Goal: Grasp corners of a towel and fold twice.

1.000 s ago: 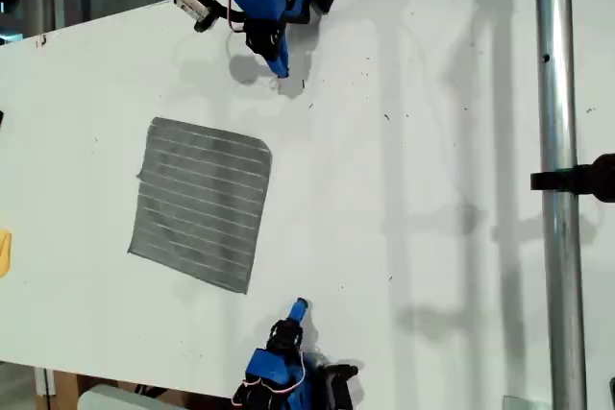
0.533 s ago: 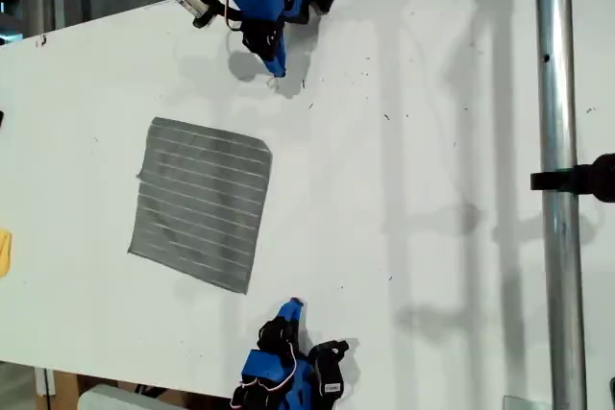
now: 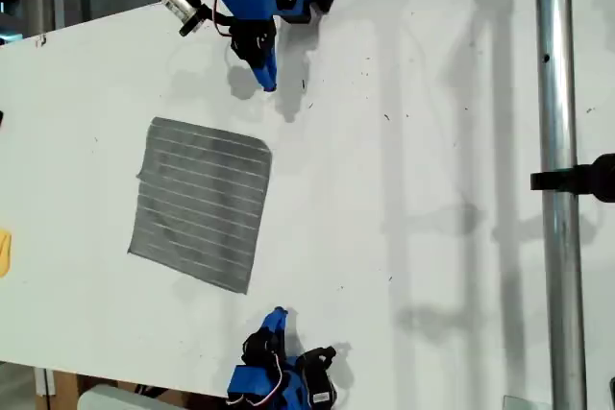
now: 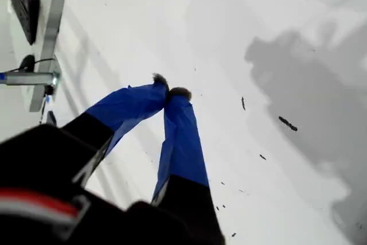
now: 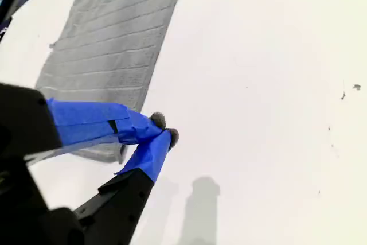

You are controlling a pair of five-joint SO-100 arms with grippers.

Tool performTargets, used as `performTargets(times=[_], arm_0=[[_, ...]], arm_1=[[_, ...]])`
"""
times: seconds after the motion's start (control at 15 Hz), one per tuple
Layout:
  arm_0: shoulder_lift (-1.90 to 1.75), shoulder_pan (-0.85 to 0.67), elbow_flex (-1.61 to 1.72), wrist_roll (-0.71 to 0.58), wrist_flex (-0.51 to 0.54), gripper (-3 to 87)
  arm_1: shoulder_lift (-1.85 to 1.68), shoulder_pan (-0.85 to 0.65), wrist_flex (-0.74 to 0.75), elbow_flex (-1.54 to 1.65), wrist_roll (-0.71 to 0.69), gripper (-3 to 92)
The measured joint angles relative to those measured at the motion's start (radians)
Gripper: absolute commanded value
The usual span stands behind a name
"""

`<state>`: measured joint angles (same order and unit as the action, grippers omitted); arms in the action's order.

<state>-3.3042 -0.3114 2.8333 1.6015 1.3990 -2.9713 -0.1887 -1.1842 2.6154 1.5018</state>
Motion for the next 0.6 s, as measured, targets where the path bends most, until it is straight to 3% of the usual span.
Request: performTargets(times=[0.2,0.4,0.6], arm_0=[[0.403,-0.040,-0.304,-0.112,0.057,-2.9],[0.649,-0.192,-0.563,-0.293,0.144,-2.9],[0.798,-0.362,-0.733,-0.434,0.184,-2.8]], arm_1=[[0.383,-0.011,0.037,-0.268,-0.133,-0.3],[0.690,-0.040,0.025,-0.512,-0.267,-0.3],[1.000,-0.077,-0.109,-0.830,-0.396,-0.3]])
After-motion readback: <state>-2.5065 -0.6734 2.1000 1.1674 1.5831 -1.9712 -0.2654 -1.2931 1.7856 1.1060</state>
